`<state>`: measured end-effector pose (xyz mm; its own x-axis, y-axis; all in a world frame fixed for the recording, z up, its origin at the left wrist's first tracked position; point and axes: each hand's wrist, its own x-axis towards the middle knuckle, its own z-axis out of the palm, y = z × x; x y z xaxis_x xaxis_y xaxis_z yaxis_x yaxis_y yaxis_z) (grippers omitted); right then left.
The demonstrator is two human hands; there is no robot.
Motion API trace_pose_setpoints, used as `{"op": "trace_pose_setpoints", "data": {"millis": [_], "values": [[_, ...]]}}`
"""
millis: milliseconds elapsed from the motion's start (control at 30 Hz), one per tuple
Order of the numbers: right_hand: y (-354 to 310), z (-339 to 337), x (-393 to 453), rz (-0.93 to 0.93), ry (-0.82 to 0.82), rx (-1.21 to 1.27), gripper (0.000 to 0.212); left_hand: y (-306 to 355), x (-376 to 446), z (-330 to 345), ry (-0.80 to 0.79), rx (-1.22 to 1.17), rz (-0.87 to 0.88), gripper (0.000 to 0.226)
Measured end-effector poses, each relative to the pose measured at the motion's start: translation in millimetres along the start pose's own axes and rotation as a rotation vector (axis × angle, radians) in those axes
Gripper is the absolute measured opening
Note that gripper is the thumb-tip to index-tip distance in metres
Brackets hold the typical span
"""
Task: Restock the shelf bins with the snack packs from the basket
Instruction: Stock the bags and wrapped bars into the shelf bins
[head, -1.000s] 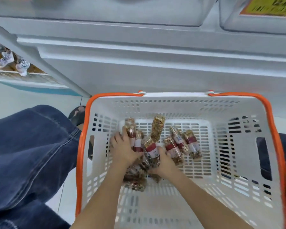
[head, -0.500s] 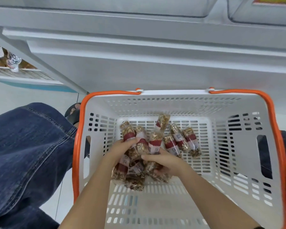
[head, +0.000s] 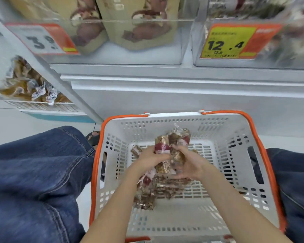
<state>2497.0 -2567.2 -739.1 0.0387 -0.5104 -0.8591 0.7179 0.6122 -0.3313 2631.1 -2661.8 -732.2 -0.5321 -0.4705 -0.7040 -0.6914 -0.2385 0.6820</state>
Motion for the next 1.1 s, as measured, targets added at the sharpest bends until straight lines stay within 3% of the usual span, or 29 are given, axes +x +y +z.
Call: {"op": "trace_pose_setpoints", "data": {"millis": [67,133,267,400,533,600,700,800,900,967,1033,1100], "values": [[-7,7,-14,-0.092,0.156,-0.078,0.019,18,-10,10,-0.009,0.036,0.065,0.015],[-13,9,-35,-0.176,0.161,-0.06,0.028,34,-23,19,0.018,-0.002,0.118,0.008],[-22,0,-93,-0.341,0.003,-0.047,0.041,72,-42,27,0.136,-0.241,0.199,0.014],[-28,7,-137,-0.441,-0.236,0.009,0.048,121,-55,36,0.108,-0.419,0.374,0.035],[-48,16,-175,-0.648,-0.196,0.121,0.063,181,-72,58,0.11,-0.516,0.497,0.044],[-65,11,-201,-0.788,-0.076,0.065,0.062,213,-81,70,0.065,-0.468,0.614,0.039],[-103,-5,-241,-0.999,0.209,-0.102,0.051,258,-89,85,0.05,-0.214,0.806,0.021],[-148,-14,-273,-1.163,0.426,-0.308,0.047,303,-87,88,0.111,0.053,0.951,0.04],[-203,-23,-287,-1.251,0.681,-0.504,0.044,337,-67,79,0.202,0.394,0.965,0.055],[-242,-29,-284,-1.214,1.004,-0.778,0.048,347,-56,67,0.344,0.662,0.939,0.053],[-273,-34,-272,-1.03,1.325,-1.124,0.058,343,-53,53,0.474,0.891,0.912,0.047],[-297,-42,-251,-0.902,1.368,-1.329,0.072,324,-49,37,0.537,1.015,0.855,0.046]]}}
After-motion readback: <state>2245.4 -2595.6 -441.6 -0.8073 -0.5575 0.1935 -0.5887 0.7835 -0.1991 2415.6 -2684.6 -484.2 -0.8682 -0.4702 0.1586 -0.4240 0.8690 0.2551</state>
